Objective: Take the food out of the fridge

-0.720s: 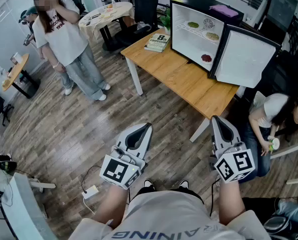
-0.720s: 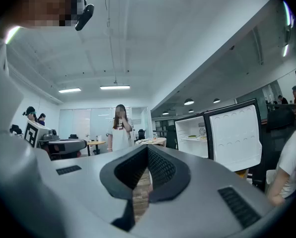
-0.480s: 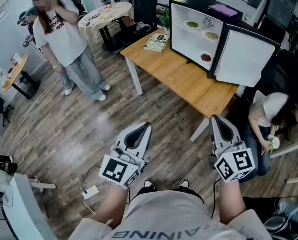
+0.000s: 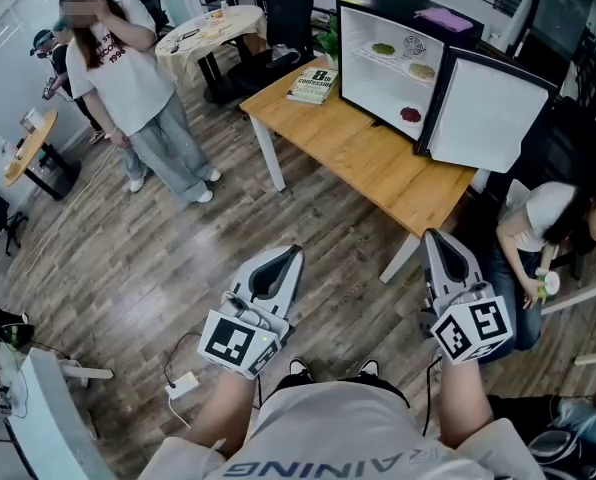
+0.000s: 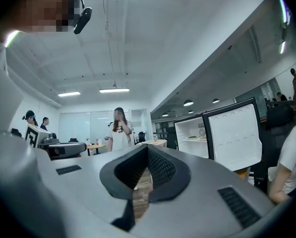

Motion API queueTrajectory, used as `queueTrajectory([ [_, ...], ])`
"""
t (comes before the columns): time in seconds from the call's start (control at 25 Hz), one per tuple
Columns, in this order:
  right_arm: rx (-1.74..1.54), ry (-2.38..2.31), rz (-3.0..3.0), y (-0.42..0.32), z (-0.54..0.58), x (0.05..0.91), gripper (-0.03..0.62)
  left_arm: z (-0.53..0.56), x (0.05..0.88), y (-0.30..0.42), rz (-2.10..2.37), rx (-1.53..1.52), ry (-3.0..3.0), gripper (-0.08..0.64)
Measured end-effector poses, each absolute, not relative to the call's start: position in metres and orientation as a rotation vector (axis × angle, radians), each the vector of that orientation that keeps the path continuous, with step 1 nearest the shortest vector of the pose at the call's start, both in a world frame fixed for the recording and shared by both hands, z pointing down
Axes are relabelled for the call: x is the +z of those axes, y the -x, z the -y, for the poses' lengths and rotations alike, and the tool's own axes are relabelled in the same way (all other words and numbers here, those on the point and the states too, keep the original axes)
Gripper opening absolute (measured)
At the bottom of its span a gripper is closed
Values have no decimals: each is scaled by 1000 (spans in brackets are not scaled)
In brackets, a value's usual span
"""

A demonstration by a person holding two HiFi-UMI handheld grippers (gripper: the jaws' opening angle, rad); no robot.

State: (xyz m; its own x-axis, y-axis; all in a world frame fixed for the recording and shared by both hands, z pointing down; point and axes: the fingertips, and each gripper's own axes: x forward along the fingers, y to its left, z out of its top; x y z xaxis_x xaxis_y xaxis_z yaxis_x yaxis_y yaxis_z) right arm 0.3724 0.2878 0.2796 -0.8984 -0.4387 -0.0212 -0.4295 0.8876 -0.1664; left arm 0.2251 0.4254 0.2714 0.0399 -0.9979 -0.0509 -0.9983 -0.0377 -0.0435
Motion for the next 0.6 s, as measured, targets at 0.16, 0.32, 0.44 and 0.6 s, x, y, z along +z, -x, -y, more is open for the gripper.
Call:
queueTrajectory([
  [0.16, -257, 701, -2997, -370, -287, 285, 18, -430, 275, -221, -2136, 21, 2214, 9],
  [0.32, -269, 710, -2987, -357, -295, 284, 18, -441, 278, -206, -2129, 23, 2219, 9],
  [0.44, -264, 725, -2977, -337, -308, 283, 19, -457, 279, -184, -2123, 7, 2205, 9],
  [0.6, -256, 738, -2978, -305, -331, 285, 18, -476, 281, -155, -2105, -31, 2185, 9],
])
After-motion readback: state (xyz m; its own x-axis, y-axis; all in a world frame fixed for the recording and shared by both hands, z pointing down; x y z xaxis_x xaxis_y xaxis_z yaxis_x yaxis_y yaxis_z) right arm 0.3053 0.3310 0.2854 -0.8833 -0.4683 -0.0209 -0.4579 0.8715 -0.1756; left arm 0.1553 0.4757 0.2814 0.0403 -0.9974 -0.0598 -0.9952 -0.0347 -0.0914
